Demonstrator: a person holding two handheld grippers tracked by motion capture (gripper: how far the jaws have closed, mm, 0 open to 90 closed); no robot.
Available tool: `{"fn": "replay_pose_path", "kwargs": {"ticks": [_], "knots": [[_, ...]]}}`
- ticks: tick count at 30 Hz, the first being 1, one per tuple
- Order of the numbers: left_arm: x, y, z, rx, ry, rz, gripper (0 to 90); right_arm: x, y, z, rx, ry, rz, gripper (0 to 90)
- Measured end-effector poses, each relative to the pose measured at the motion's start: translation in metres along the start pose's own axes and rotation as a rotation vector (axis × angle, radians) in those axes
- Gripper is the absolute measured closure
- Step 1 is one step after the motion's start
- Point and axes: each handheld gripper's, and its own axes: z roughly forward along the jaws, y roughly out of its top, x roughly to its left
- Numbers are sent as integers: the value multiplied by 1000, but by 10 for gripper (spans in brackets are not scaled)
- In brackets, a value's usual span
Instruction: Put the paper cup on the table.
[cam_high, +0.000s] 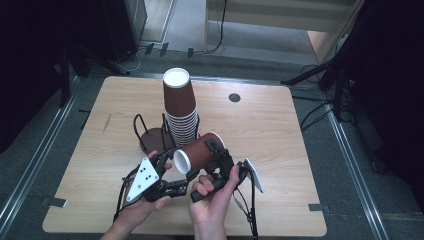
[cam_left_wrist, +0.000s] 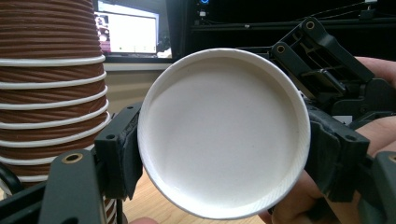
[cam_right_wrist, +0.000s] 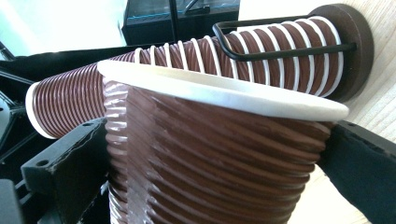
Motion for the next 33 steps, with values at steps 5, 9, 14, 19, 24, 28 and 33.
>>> {"fn": "replay_pose_path", "kwargs": {"ticks": [5, 9, 14, 19, 24, 28, 33], "knots": [[-1, 0, 0, 4, -8, 1, 241, -1, 1, 1, 8, 8, 3, 0], [-1, -1, 1, 8, -4, 15, 241, -2, 2, 2, 13, 16, 4, 0], [0, -1, 1, 11, -3, 18, 240, -3, 4, 3, 27, 9, 21, 14], [0, -2, 1, 15, -1, 15, 241, -3, 5, 3, 25, 7, 21, 50], [0, -1, 1, 10, 1, 18, 239, -3, 5, 3, 27, 21, 32, 67], [1, -2, 1, 14, 1, 13, 237, -3, 5, 3, 34, 23, 33, 81], [-2, -1, 1, 11, 15, 24, 232, -3, 5, 3, 37, 36, 33, 94]]}}
